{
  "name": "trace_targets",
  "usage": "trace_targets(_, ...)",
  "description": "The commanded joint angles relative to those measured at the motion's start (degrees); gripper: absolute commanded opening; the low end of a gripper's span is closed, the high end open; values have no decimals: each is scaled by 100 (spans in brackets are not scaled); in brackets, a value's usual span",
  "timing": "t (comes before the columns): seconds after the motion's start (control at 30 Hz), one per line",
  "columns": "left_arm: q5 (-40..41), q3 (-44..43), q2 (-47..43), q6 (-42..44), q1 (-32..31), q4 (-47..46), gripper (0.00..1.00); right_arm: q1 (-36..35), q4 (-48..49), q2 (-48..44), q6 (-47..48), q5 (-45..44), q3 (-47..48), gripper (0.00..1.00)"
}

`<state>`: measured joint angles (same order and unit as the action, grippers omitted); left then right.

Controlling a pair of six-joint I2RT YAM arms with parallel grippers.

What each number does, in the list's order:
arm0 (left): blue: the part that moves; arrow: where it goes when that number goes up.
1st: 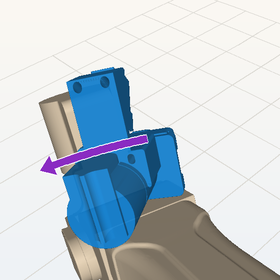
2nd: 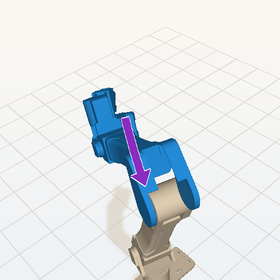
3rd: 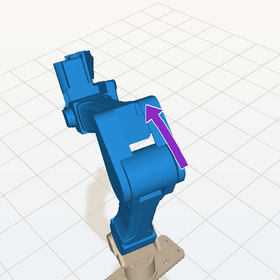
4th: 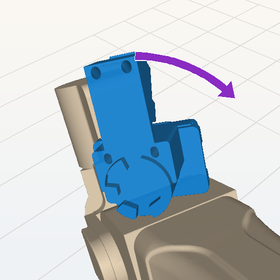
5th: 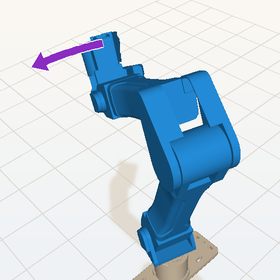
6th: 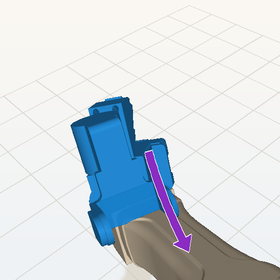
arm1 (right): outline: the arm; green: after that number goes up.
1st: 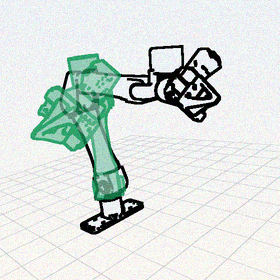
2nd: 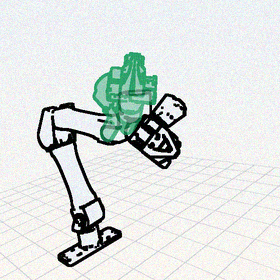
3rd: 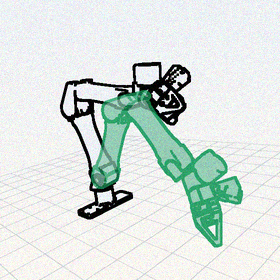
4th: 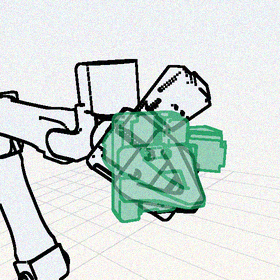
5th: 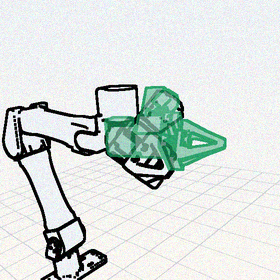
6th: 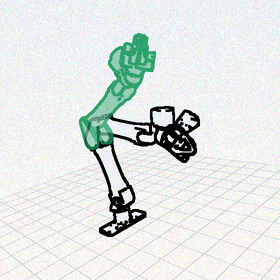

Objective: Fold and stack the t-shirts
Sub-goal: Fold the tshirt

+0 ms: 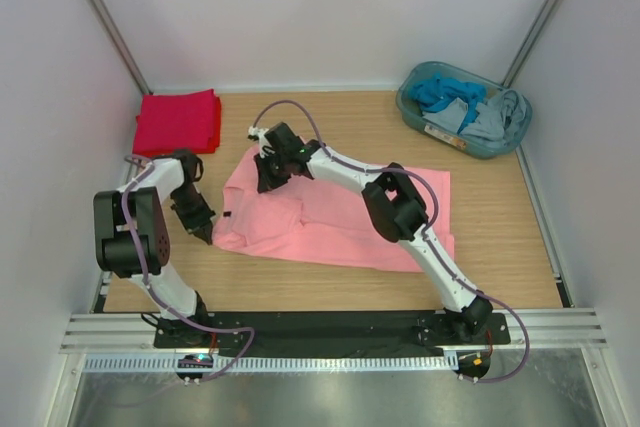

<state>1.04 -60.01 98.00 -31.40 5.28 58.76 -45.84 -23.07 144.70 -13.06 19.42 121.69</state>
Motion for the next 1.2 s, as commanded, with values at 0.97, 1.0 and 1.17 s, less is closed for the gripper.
trace_targets(0.97,-842,-143,-70,1259,-853,-1139,30,67,716,-364,-645,220,-374,1)
trace_targets(1.0,-816,-125,-44,1276,-879,-1139,30,67,716,-355,-637,220,-357,1)
trace_targets(1.17,-728,15,0,1276,-950,-1183,28,76,681,-311,-628,229,-286,1)
